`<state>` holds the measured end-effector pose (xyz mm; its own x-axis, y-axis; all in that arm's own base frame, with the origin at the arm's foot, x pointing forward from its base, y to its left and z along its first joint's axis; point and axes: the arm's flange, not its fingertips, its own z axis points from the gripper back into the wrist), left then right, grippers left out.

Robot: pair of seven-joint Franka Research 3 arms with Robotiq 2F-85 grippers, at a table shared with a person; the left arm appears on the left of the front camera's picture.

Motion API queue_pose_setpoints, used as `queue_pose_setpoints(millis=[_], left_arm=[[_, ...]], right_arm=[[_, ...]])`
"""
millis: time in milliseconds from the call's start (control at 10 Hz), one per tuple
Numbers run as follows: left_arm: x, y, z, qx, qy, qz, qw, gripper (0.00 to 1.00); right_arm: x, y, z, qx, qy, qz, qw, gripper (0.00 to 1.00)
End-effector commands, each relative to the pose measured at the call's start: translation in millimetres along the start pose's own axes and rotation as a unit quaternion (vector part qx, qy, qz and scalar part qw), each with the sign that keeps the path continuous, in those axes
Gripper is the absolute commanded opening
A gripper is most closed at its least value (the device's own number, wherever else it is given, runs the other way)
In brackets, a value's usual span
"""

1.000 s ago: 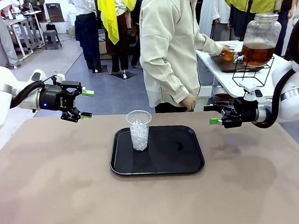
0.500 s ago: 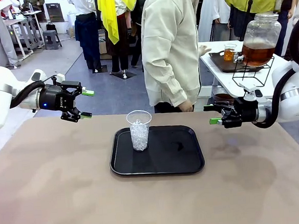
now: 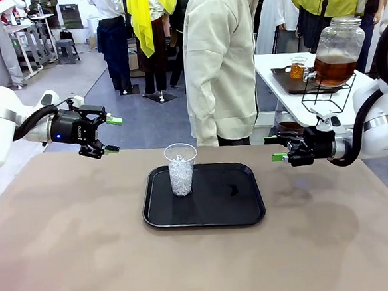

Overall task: Pour the drink into the iced cup.
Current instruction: Pick up the iced cup indicated by the human and present it to them.

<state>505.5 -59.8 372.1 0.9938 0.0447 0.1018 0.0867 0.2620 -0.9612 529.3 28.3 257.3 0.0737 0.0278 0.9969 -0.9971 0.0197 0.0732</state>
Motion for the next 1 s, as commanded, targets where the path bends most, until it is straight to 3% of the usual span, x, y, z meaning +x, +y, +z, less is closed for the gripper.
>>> queue_pose_setpoints(millis=[0, 900], left_arm=[[-0.1, -0.7, 0.3, 0.003, 0.001, -0.002, 1.000, 1.00], [-0.1, -0.7, 0.3, 0.003, 0.001, -0.002, 1.000, 1.00]], right_arm=[[2.4, -1.3, -1.6, 0.002, 0.000, 0.002, 1.000, 1.00], [2.4, -1.3, -1.6, 0.002, 0.000, 0.002, 1.000, 1.00]])
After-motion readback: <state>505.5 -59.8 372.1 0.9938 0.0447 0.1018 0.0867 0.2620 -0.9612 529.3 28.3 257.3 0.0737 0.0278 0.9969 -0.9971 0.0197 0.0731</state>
